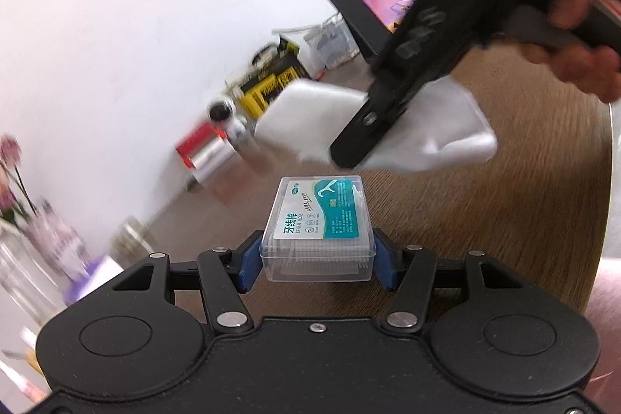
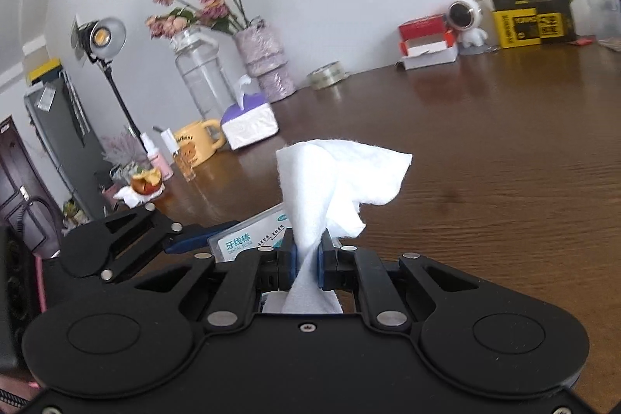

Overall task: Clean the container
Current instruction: 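Lower the floss box onto the table with the left gripper while the right gripper withdraws the wipe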

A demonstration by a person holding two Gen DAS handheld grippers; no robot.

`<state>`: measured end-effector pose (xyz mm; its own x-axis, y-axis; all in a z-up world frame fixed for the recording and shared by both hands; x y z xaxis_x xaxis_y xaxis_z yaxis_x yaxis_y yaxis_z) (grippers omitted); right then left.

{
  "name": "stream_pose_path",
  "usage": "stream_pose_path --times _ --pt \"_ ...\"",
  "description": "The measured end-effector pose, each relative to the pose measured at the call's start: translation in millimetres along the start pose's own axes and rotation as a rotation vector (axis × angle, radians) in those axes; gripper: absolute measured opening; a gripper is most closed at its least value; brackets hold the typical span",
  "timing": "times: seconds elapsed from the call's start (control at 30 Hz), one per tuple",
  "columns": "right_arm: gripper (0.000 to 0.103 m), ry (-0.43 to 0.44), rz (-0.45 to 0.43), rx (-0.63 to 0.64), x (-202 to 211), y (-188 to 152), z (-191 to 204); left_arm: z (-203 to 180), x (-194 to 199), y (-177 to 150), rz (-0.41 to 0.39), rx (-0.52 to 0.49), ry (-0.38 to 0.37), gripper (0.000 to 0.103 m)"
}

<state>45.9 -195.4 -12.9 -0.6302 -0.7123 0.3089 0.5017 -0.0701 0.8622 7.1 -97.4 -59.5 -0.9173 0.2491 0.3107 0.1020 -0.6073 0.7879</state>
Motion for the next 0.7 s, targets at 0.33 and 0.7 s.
stream_pose_path --times 0.33,0.7 --pt "0.011 -0.018 -0.058 -0.031 14.8 8.3 -6.3 63.0 -35.0 23.9 0.076 0.206 0.062 0.056" --pt "0.012 -0.037 -0.121 -0.064 31.3 17.3 -13.4 107.4 -118.8 14.0 0.255 0.317 0.264 0.056"
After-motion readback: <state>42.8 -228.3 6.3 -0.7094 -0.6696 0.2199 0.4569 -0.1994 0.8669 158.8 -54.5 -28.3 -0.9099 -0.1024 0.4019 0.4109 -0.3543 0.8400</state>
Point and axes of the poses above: each gripper's, at about its wrist camera, not at the fingertips, and x roughly against the way its jaws point, z to its left, y to its top, the point moved 8 cm from there along -x, roughly the way its jaws point, and after that the axes turned 7 degrees about -z, right-handed, at the moved point
